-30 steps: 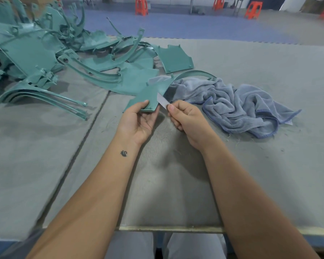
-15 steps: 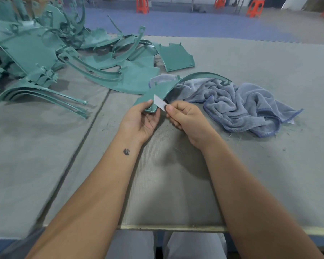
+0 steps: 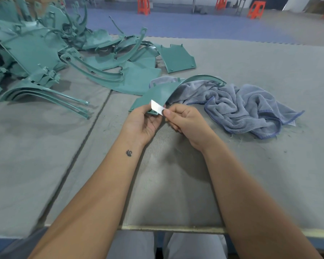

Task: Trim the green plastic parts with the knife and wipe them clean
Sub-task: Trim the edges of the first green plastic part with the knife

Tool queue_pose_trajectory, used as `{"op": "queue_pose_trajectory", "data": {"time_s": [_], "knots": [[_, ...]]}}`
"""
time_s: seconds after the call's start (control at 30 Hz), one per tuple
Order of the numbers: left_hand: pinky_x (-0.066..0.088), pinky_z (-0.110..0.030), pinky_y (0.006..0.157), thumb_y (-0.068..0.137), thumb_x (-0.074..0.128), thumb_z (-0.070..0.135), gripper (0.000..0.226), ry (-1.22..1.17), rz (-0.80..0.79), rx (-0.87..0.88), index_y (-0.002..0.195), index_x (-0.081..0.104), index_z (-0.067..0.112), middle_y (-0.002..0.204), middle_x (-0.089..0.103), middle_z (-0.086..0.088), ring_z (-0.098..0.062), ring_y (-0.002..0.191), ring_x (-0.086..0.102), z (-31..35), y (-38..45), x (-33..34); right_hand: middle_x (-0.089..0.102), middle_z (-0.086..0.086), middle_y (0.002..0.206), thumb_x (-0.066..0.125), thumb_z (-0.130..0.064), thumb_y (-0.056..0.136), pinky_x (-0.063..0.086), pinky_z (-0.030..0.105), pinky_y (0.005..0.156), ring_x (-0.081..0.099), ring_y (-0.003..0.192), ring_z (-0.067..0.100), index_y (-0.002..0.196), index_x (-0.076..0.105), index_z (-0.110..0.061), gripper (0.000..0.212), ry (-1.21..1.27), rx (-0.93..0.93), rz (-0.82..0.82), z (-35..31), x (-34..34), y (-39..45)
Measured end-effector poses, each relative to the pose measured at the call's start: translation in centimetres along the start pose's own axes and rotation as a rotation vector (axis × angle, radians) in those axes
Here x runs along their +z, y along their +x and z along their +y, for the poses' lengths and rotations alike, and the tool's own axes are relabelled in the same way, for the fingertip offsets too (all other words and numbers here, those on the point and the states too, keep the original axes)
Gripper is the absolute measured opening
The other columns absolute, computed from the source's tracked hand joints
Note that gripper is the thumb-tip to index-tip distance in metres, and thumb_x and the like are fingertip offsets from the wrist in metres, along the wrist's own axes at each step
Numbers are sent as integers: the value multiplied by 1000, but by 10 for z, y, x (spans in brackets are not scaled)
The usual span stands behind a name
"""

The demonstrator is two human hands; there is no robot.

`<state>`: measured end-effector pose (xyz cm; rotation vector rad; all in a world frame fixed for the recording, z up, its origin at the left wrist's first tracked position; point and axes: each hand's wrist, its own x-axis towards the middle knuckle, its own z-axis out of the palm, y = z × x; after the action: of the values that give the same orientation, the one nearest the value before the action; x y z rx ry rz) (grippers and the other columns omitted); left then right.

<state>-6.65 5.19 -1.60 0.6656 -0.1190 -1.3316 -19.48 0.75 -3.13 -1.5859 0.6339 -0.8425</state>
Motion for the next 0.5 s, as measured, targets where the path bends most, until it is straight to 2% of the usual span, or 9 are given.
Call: {"op": "queue_pose_trajectory", "data": {"time_s": [0.13,0.37,0.5], "knots": [[53,-19,44,98,45,1,13,34,1,-23,97,57,0,67,70,-13,-17,51,67,2,-1,-3,38,3,56,51,-15,99,28,13,45,32,47,6,73,55,-13,26,72,4,128,2,-4,3],[50,-16,42,98,44,3,14,61,-5,-43,98,58,3,65,70,-10,-14,49,66,4,-1,-4,34,1,54,46,-15,101,22,20,48,28,48,9,73,52,-14,29,156,16,149,3,-7,6],[51,-17,43,97,46,4,13,59,4,-45,103,57,1,66,70,-12,-15,49,66,4,-2,-5,32,2,56,44,-14,102,19,21,48,26,45,7,74,47,-11,29,295,28,245,0,-11,6]]}}
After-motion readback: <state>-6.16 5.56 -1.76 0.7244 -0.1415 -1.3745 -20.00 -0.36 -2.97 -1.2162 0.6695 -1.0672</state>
